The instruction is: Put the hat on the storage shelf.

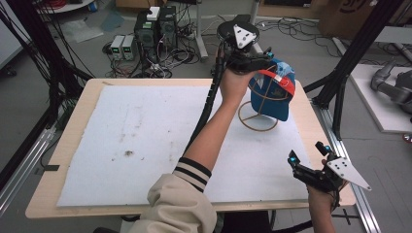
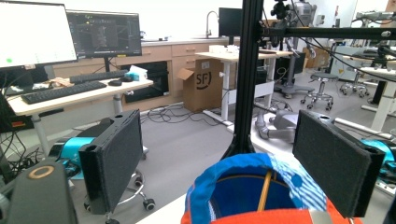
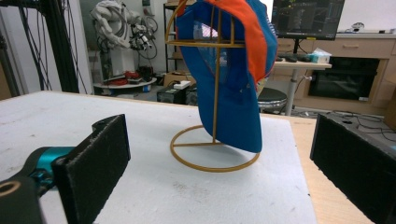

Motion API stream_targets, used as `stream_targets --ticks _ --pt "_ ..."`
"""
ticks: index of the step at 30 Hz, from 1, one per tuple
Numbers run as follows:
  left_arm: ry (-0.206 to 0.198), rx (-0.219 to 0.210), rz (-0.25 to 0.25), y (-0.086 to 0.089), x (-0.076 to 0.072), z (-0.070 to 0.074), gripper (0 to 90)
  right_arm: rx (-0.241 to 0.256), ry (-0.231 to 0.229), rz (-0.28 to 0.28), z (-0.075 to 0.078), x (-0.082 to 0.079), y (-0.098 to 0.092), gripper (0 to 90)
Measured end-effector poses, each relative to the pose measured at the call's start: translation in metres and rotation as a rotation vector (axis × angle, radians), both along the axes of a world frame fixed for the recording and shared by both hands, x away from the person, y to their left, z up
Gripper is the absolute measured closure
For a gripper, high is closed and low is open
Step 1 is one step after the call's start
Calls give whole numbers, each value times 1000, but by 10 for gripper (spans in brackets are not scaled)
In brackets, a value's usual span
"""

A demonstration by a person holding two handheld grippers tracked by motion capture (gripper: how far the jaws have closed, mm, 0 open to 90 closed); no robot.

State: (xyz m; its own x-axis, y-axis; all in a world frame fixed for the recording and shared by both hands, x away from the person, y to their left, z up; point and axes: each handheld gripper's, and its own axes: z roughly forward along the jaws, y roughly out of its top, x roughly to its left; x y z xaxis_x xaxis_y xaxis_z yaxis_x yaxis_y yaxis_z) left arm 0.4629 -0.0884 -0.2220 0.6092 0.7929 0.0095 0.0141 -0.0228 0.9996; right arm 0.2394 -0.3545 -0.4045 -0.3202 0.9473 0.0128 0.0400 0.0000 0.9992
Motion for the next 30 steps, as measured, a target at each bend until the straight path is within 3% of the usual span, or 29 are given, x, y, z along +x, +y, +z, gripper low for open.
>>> stream_targets --ticks 5,13,30 --pt "12 21 27 14 -2 -1 161 -7 0 9 0 2 4 45" --pt "15 6 81 45 -4 2 160 -12 0 23 -1 6 10 45" --pt "0 28 99 96 -27 -2 160 -13 1 46 -1 12 19 44"
